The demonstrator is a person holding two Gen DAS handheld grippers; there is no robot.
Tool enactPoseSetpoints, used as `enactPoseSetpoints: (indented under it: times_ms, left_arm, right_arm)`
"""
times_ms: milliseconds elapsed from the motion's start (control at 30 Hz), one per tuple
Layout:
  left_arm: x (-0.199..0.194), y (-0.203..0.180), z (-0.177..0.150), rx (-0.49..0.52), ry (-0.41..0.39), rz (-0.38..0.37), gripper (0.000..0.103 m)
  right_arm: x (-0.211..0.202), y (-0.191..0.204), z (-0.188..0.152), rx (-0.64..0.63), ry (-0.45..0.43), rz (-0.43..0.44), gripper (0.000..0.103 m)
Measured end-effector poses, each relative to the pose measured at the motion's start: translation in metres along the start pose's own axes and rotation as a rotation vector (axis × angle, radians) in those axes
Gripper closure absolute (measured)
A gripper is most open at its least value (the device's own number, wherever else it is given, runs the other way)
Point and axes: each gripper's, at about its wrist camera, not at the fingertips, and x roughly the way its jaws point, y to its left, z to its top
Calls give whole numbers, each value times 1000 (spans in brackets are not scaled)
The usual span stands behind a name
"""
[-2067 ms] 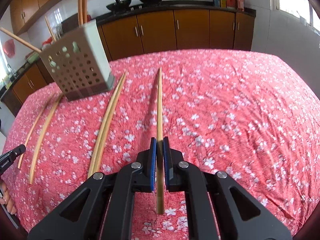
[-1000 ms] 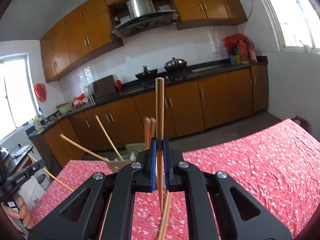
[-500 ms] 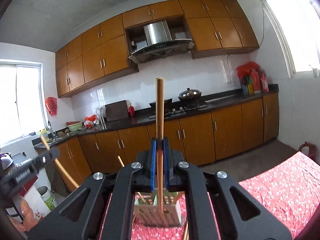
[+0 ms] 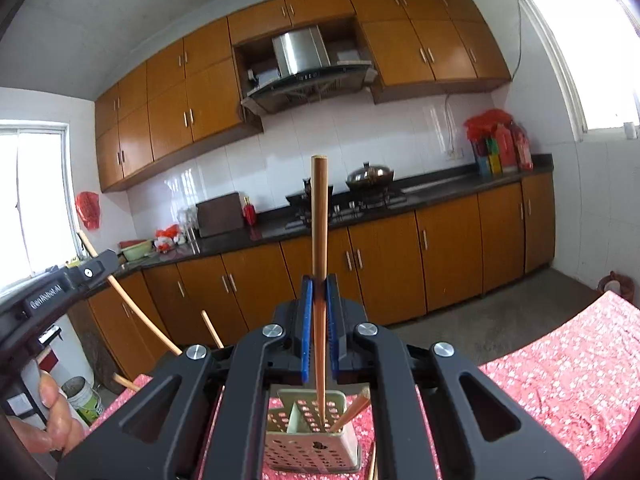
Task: Organize utensils
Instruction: 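Lift both held chopsticks and lower them upright into the beige holder, then open both tools to release the chopsticks into the holder, then lower both tools to the table and grasp one chopstick in each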
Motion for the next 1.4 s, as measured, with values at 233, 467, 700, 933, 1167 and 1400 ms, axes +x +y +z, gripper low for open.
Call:
enactPoseSetpoints:
  times_ms: [233, 467, 700, 933, 1167, 1400]
  left_arm:
    - [27, 12, -26, -11, 109, -4, 93]
    - [9, 25, -23, -14, 103, 15, 85]
    - [-30, 55, -26, -18, 117, 84, 78]
    - [-58, 106, -82, 35, 257, 194, 72]
    - [-56, 135, -176, 55, 516, 177, 72]
    - [-54, 135, -213, 31, 613, 130, 72]
  right_arm:
    - [4, 0, -11, 7, 58, 15, 90]
    - [-15, -1, 0, 10, 41, -10, 72]
    - [-45, -15, -11, 13, 81, -63, 72]
    - [-38, -51, -89, 80, 368, -116, 72]
    - [-9, -52, -185, 111, 658, -74, 82]
    - [5, -37, -212, 55, 725, -66, 84]
